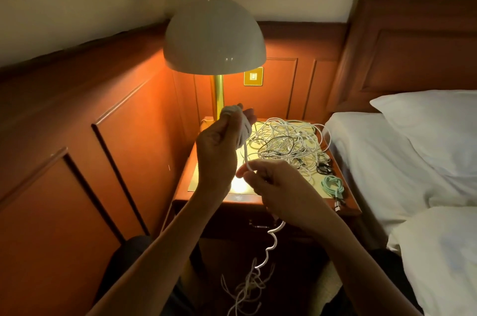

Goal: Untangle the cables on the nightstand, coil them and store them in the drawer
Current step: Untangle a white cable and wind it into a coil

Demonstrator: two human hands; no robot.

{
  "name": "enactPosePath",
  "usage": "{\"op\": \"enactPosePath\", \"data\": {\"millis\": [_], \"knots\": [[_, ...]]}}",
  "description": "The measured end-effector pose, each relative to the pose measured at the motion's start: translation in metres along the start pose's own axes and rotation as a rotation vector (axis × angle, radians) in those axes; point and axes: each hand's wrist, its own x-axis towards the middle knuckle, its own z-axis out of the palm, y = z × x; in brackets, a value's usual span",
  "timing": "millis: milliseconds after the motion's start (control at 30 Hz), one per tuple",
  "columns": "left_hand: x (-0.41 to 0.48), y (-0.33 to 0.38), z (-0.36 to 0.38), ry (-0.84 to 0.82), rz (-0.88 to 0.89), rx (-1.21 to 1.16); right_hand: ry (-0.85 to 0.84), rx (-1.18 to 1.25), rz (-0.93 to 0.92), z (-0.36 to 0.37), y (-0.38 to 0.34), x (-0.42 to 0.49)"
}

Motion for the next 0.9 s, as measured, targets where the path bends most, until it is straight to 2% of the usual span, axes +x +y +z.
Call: {"op": "enactPosePath", "data": {"millis": [67, 100, 200, 233, 267, 333, 400, 467, 567, 600, 667, 733, 767, 833, 900], "knots": [[-0.001, -0.004, 0.001, 0.1, -0.046, -0.023, 0.001, -0.041, -0.006, 0.006, -0.004, -0.003], [-0.001, -0.01, -0.002, 0.06, 0.015, 0.086, 0.024, -0.089, -0.016, 0.007, -0.004, -0.002], [-0.002, -0.019, -0.018, -0.357, 0.246, 0.53, 0.057, -0.34, -0.009, -0.009, -0.002, 0.008], [-0.001, -0.018, -0.023, -0.504, 0.27, 0.604, 0.035, -0.402, 0.004, -0.019, -0.002, 0.011], [0.0, -0.015, -0.03, -0.641, 0.23, 0.61, 0.014, -0.428, 0.015, -0.03, -0.003, 0.014], [0.005, -0.004, -0.04, -0.87, 0.001, 0.494, -0.006, -0.384, 0.02, -0.052, -0.008, 0.016], [0.011, 0.008, -0.05, -1.04, -0.257, 0.282, -0.038, -0.17, 0.005, -0.064, -0.016, 0.017], [0.012, 0.021, -0.057, -1.118, -0.442, -0.016, -0.067, 0.083, -0.05, -0.062, -0.02, 0.019], [0.008, 0.023, -0.064, -1.014, -0.595, -0.404, -0.086, 0.46, -0.067, -0.043, -0.01, 0.026], [0.007, 0.024, -0.063, -0.997, -0.666, -0.633, -0.089, 0.622, -0.056, -0.035, -0.005, 0.029], [0.003, 0.028, -0.052, -0.751, -0.671, -1.065, -0.033, 0.831, -0.008, -0.018, 0.009, 0.036], [0.012, 0.027, -0.031, -0.415, -0.635, -1.181, 0.025, 0.779, 0.058, -0.001, 0.018, 0.035], [0.016, 0.027, -0.022, -0.262, -0.563, -1.136, 0.016, 0.729, 0.081, 0.008, 0.021, 0.03], [0.027, 0.016, -0.016, -0.042, -0.283, -0.656, -0.024, 0.624, 0.126, 0.022, 0.025, 0.02], [0.029, -0.002, -0.02, -0.099, 0.098, 0.064, -0.026, 0.401, 0.111, 0.02, 0.022, 0.012]]}}
